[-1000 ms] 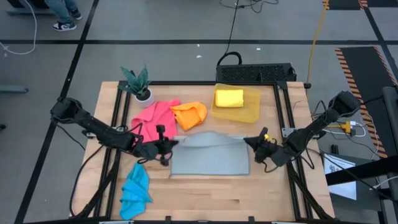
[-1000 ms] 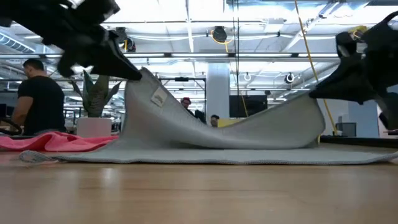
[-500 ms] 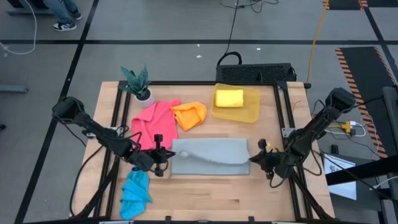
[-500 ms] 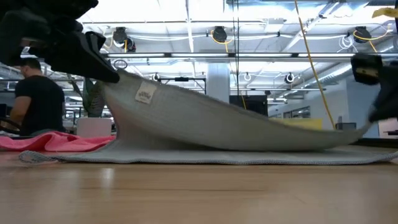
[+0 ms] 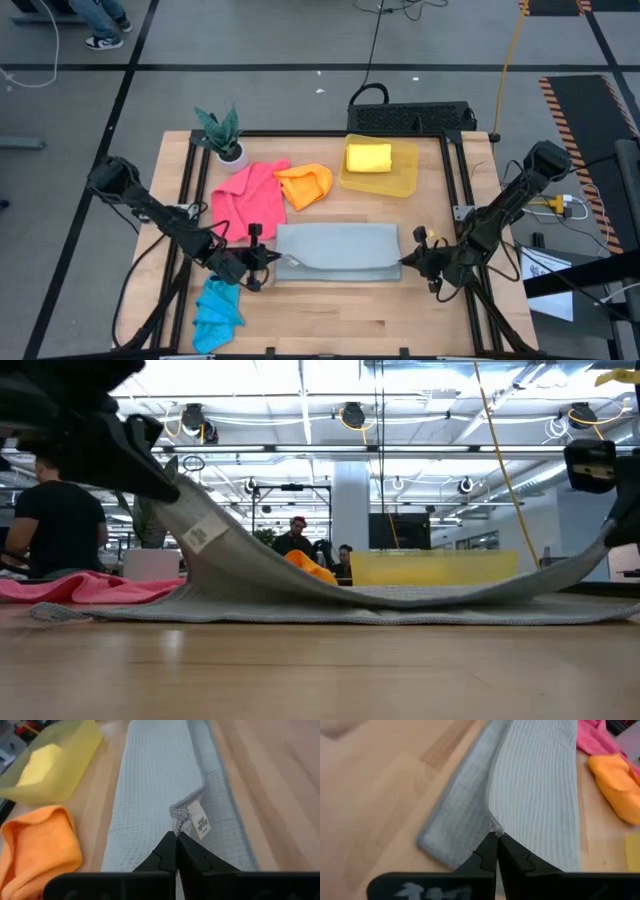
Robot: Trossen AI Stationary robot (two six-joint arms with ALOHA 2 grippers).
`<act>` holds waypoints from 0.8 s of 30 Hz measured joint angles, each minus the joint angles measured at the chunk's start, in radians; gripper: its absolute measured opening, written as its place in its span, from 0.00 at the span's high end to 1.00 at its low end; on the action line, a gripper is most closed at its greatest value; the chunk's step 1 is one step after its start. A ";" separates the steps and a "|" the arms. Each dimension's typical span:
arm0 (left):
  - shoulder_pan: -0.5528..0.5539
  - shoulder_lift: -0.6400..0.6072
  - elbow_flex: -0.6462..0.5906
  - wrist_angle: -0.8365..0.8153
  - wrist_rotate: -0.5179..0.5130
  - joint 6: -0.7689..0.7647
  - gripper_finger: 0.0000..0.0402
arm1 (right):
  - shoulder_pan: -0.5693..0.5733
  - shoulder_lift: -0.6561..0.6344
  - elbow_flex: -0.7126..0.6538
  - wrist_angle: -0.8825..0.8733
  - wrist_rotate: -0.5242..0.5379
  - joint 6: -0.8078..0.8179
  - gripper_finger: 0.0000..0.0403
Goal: Fold microfiber towels
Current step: Fold the gray kitchen towel
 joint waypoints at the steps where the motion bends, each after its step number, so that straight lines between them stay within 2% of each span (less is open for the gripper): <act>1: -0.008 0.000 0.000 -0.001 -0.001 0.001 0.98 | 0.000 0.000 0.006 0.002 -0.001 0.000 1.00; 7: -0.030 0.022 0.000 -0.083 -0.002 -0.075 0.99 | 0.000 0.000 0.006 0.030 -0.078 0.059 1.00; 12: -0.019 0.104 0.000 -0.056 0.007 -0.081 0.97 | -0.001 0.000 -0.036 0.112 -0.128 0.093 1.00; 19: 0.002 0.221 0.000 -0.045 0.074 -0.153 0.98 | -0.001 0.000 -0.046 0.118 -0.129 0.103 1.00; 24: 0.003 0.229 0.000 -0.037 0.090 -0.156 0.88 | -0.001 0.000 -0.046 0.117 -0.128 0.103 1.00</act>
